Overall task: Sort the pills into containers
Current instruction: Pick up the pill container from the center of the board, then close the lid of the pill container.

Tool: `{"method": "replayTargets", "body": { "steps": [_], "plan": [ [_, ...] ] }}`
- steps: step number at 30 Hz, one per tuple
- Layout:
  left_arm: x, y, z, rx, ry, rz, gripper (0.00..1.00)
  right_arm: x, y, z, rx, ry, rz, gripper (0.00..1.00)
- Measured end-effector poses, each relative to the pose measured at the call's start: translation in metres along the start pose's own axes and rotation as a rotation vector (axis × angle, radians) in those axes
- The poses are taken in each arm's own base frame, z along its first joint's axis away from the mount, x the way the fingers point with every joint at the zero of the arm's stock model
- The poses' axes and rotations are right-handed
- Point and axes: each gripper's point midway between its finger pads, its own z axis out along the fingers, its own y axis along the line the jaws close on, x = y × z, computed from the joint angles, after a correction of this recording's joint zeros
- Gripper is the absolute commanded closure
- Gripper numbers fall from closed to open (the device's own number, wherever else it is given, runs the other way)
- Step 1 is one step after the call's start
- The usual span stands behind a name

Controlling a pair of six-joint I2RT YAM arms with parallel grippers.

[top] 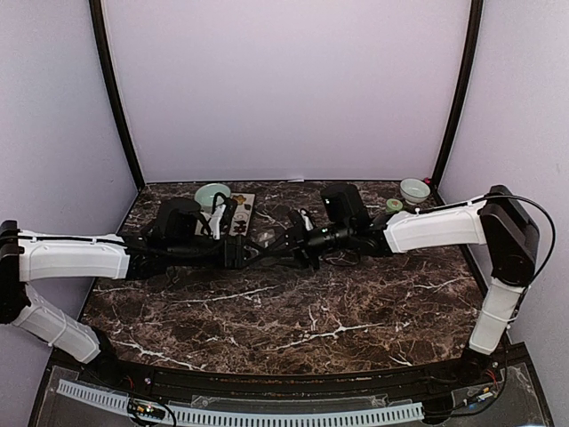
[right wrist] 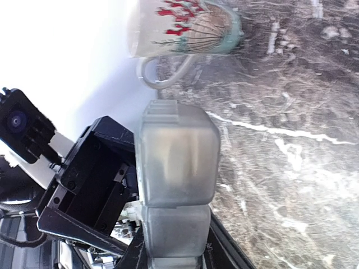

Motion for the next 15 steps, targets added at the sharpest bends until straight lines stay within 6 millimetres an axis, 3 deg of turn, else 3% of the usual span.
{"method": "replayTargets", "body": {
  "steps": [15],
  "plan": [
    [-0.013,-0.016,-0.020,0.085,-0.100,-0.103,0.44,0.004,0.032,-0.011,-0.189,-0.008,0.101,1.00]
  ]
}}
